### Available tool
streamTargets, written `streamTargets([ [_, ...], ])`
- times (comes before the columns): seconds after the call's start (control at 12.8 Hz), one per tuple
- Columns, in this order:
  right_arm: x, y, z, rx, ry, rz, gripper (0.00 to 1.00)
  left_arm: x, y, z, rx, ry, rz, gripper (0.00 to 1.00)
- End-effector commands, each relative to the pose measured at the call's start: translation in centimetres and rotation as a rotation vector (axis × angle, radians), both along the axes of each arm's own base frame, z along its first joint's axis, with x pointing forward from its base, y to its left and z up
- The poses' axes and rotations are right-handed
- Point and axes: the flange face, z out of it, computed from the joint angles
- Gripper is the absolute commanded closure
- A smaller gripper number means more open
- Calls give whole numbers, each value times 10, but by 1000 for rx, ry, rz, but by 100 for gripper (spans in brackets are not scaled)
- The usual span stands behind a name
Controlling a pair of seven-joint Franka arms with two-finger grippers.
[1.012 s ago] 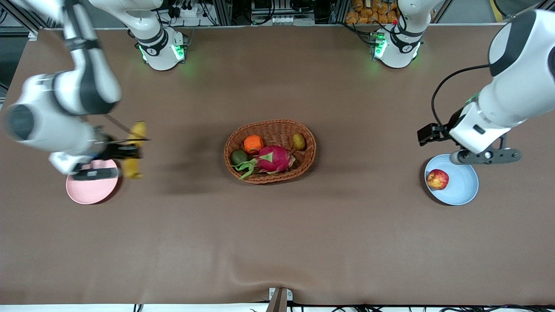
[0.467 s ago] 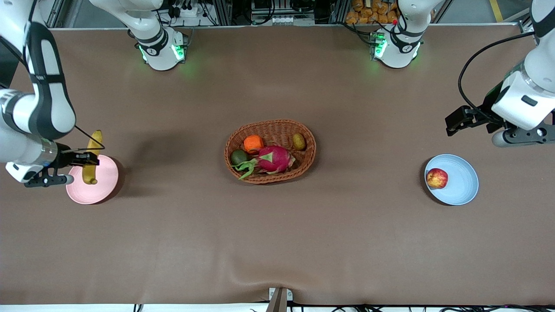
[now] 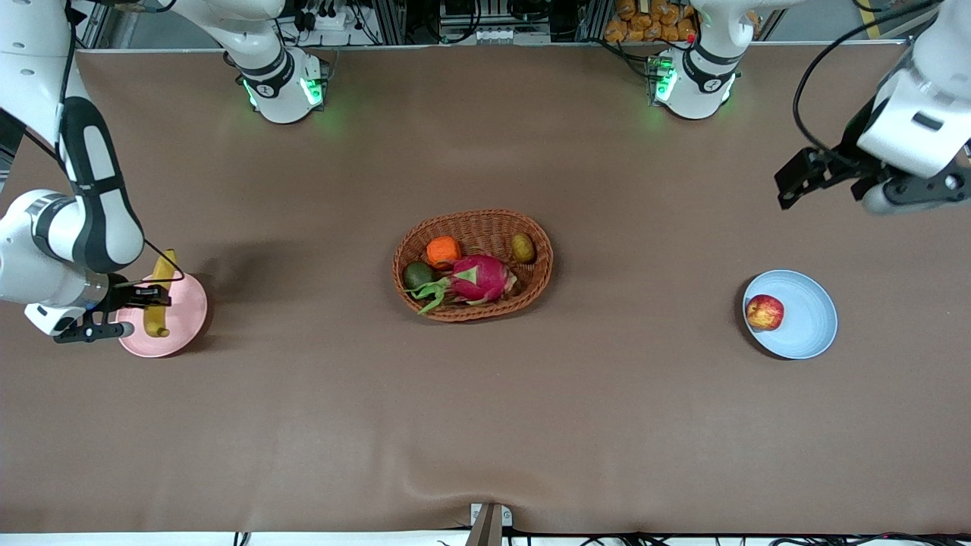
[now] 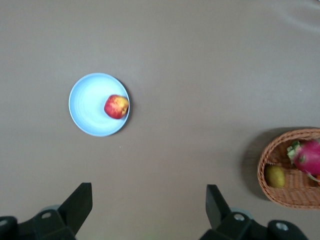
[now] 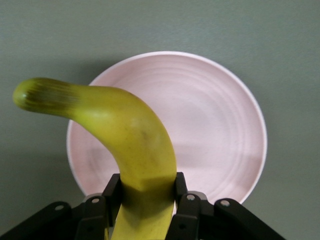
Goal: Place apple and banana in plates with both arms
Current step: 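Lower the banana onto the pink plate and open the right gripper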
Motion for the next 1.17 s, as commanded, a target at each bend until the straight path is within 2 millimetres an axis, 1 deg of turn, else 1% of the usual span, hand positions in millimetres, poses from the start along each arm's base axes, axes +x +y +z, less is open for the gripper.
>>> streamTargets([
  [0.0, 10, -10, -12, -6, -28, 57, 100, -29, 27, -6, -47, 30, 20, 0],
  [0.08, 11, -10, -17, -8, -26, 57, 100, -38, 35, -11, -51, 27, 27, 0],
  [0.16, 13, -12, -22, -7, -24, 53, 99, -48, 38, -16, -54, 12, 29, 0],
  [0.23, 15, -14, -24, -8, -23, 54, 92, -54, 48, -14, -56, 8, 46, 0],
  [0.31, 16, -13, -27, -8, -20, 56, 80, -56, 45, -13, -45, 18, 37, 0],
  [0.39, 18, -13, -28, -8, -22, 54, 9, -58, 42, -12, -42, 24, 36, 0],
  [0.47, 19, -13, -27, -7, -22, 53, 0, -55, 44, -10, -34, 18, 39, 0],
  [0.62, 25, -12, -19, -7, -22, 56, 0, -54, 40, -8, -30, 14, 30, 0],
  [0.7, 31, -12, -7, -7, -25, 61, 0, -54, 40, -8, -30, 14, 30, 0],
  [0.78, 41, -9, 12, -5, -14, 75, 0, -53, 39, -6, -30, 10, 27, 0],
  [0.86, 54, -9, 41, 7, 15, 78, 0, -53, 39, -6, -30, 11, 27, 0],
  [0.93, 66, -1, 73, 16, 44, 93, 0, -53, 41, -6, -30, 13, 30, 0],
  [1.01, 75, 13, 107, 27, 75, 110, 0, -53, 43, -7, -29, 14, 17, 0],
  [1.09, 79, 30, 138, 39, 97, 128, 0, -50, 46, -9, -29, 18, 13, 0],
])
